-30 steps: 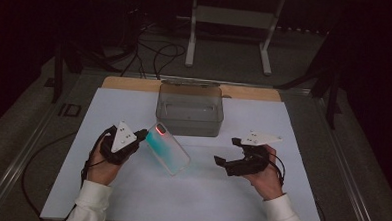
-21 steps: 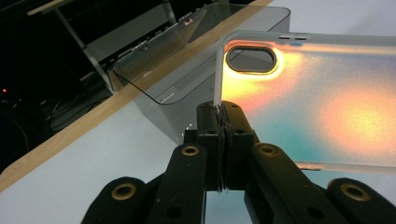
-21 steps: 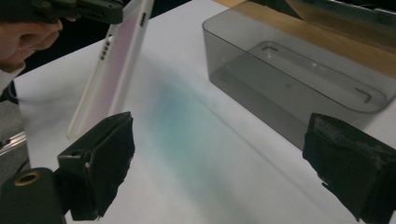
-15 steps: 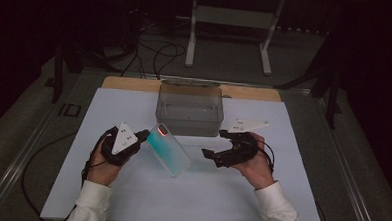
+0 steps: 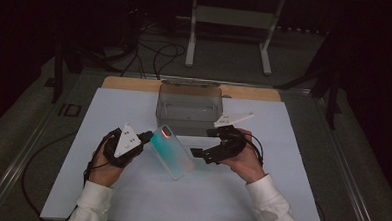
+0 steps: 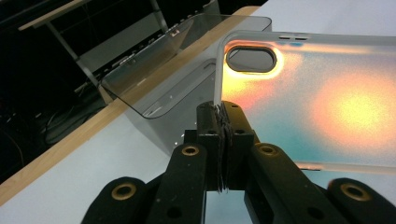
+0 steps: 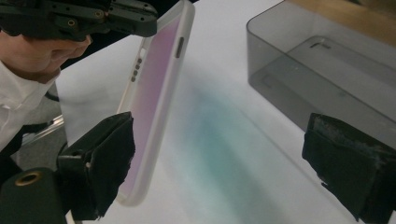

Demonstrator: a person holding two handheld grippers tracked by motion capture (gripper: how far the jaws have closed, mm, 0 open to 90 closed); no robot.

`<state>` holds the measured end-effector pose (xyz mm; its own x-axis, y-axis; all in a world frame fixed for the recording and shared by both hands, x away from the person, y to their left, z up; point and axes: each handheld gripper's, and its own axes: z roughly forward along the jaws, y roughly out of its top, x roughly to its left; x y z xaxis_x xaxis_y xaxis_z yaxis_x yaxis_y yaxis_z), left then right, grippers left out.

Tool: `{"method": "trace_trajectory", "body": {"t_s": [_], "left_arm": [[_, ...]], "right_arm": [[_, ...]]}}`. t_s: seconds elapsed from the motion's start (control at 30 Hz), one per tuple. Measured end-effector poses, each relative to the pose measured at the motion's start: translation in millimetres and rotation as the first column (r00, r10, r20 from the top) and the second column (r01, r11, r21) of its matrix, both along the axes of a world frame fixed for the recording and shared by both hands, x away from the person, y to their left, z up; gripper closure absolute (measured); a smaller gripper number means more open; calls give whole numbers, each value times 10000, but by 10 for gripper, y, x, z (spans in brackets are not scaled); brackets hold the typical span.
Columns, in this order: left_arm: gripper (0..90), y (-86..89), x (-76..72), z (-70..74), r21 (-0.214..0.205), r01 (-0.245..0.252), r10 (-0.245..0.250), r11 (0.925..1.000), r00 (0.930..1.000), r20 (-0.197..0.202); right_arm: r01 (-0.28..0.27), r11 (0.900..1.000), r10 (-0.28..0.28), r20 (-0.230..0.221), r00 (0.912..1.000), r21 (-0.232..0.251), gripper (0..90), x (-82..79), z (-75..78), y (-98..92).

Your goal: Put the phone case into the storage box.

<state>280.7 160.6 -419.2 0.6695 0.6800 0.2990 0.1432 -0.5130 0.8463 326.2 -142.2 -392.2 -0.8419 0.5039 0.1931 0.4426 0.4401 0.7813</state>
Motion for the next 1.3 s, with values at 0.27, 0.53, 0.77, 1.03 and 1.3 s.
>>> {"method": "trace_trajectory", "body": {"t_s": [0.27, 0.53, 0.77, 1.03, 1.3], "left_arm": [[887, -68, -11, -22, 146, 197, -197, 9997, 9998, -10], [887, -142, -29, -38, 377, 374, -377, 9986, 9992, 91], [887, -133, -49, -12, 390, 383, -392, 9985, 9990, 236], [887, -145, -76, 7, 333, 565, -579, 9978, 9974, 419], [886, -147, -92, 9, 359, 729, -750, 9967, 9953, 605]], "right_arm": [[-268, 9996, 269, -268, 9993, 54, 116, 19, -2, 86], [-488, 9988, 488, -820, 9954, 13, 208, 33, 13, 179], [-668, 9978, 660, -1470, 9869, -6, 309, 57, 15, 234], [-1205, 9926, 1209, -2292, 9658, 157, 517, 72, 6, 284], [-1333, 9907, 1354, -2817, 9499, 268, 747, 120, 1, 293]]}}
